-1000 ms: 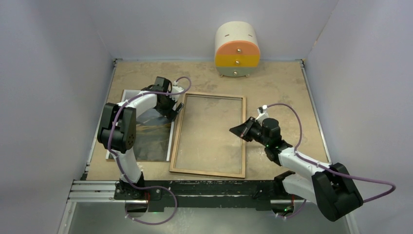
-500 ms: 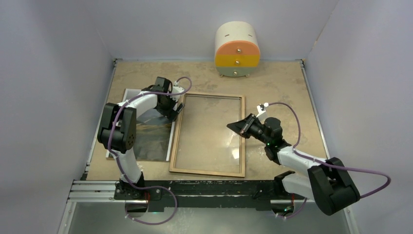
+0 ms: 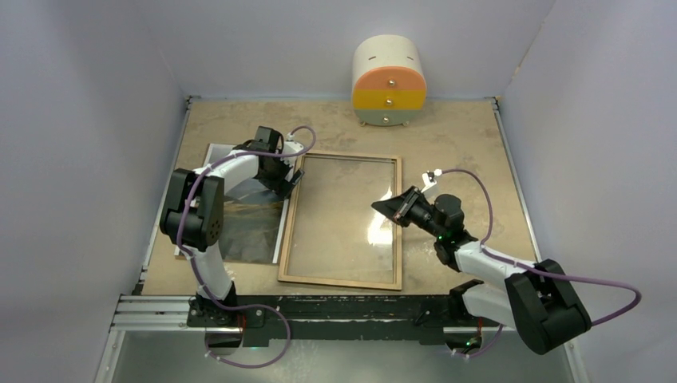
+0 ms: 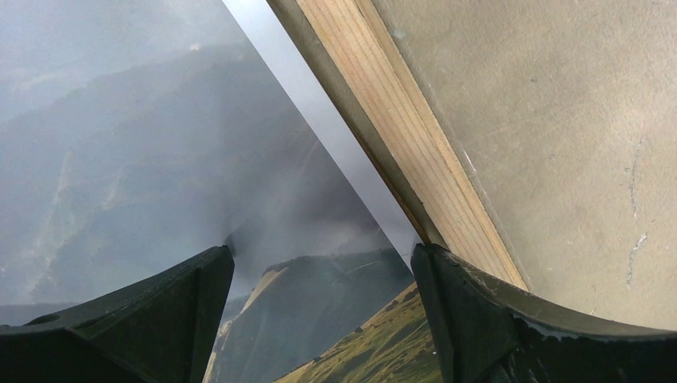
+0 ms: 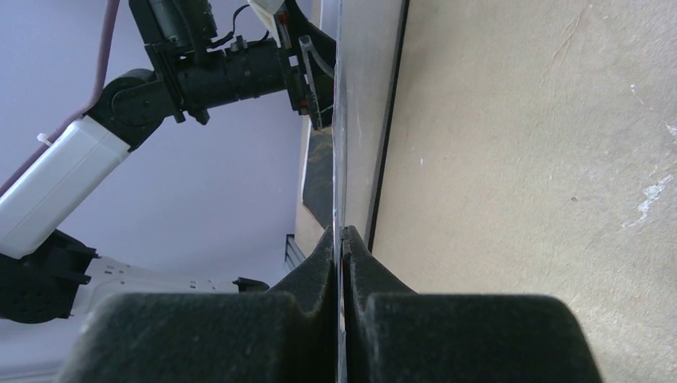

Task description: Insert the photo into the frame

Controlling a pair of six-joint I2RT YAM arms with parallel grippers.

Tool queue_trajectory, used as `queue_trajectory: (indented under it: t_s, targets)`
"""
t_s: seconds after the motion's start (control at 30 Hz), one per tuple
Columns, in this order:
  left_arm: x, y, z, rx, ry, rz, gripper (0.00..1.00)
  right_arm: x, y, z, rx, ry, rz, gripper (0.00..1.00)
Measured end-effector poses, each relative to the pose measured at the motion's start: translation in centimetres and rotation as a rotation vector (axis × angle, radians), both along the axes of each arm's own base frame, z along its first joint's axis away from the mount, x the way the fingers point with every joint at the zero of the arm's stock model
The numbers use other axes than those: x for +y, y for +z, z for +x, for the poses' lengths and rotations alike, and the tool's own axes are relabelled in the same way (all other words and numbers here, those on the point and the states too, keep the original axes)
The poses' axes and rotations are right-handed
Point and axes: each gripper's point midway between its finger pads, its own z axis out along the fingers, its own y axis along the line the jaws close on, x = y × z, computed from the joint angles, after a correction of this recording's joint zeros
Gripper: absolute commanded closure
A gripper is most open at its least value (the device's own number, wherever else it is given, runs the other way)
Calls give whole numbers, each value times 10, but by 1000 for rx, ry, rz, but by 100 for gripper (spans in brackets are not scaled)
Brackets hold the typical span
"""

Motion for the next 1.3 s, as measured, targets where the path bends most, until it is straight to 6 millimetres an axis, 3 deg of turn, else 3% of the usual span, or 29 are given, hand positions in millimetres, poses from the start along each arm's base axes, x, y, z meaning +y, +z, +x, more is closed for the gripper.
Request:
queue_trajectory:
  t_s: [0.67, 1.3]
  targets:
    - [0, 0, 0, -2, -1, 4, 10, 14, 9, -4, -9, -2, 47, 100]
    - [0, 0, -1, -1, 4, 5, 10, 29, 33, -6, -69, 10, 19, 100]
